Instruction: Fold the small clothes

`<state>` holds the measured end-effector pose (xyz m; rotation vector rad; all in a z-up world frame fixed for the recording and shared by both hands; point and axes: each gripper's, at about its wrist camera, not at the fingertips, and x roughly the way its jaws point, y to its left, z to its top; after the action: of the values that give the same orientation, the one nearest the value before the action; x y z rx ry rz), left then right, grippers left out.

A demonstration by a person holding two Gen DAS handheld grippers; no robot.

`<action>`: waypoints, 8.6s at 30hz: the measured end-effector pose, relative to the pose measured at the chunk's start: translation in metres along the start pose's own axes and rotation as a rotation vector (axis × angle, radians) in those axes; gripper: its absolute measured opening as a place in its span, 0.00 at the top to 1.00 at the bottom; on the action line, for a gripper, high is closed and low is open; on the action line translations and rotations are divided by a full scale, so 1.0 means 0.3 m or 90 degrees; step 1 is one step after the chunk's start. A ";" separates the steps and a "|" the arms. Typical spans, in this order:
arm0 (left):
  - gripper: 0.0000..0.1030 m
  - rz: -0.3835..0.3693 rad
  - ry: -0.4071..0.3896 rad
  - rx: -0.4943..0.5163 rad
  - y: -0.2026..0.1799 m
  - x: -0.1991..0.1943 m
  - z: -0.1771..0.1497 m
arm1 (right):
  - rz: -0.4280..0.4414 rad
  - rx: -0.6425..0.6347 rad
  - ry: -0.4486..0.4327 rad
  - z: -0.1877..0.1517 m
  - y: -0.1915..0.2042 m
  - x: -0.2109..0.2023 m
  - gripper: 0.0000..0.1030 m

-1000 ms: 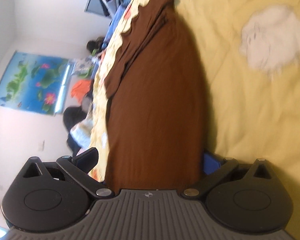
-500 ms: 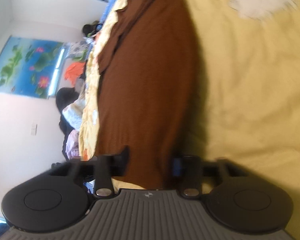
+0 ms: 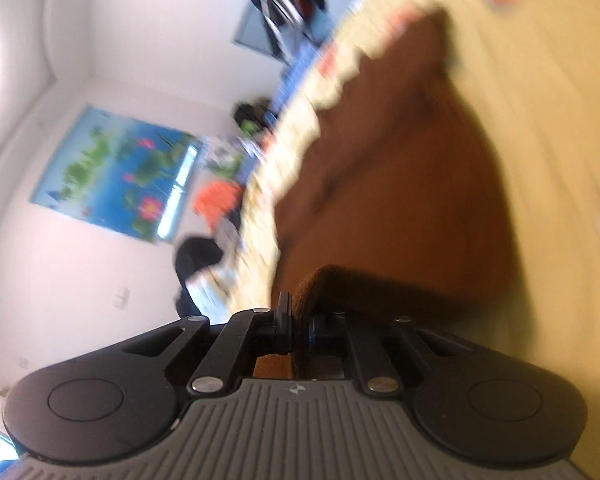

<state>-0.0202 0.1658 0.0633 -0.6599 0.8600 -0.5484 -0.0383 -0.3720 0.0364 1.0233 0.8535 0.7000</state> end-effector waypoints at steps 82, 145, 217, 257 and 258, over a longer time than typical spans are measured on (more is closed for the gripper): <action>0.97 0.430 -0.053 0.265 -0.002 0.643 0.414 | -0.326 -0.232 -0.066 0.568 -0.068 0.439 0.83; 0.09 0.390 -0.113 0.391 -0.122 0.523 -0.026 | -0.569 -0.592 -0.060 -0.057 0.073 0.554 0.00; 0.05 0.308 -0.178 0.123 -0.046 0.097 -0.193 | -0.459 -0.523 -0.087 -0.274 0.071 0.248 0.00; 0.83 0.305 -0.055 0.634 -0.623 0.719 -0.470 | -0.041 0.009 -0.128 0.229 -0.148 -0.054 0.00; 0.83 0.300 -0.061 0.634 -0.626 0.710 -0.467 | -0.042 0.020 -0.115 0.242 -0.155 -0.030 0.00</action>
<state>-0.0527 -0.1465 0.0233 0.4169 0.5222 -0.4359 0.0246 -0.4277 0.0151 1.0646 0.7400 0.5317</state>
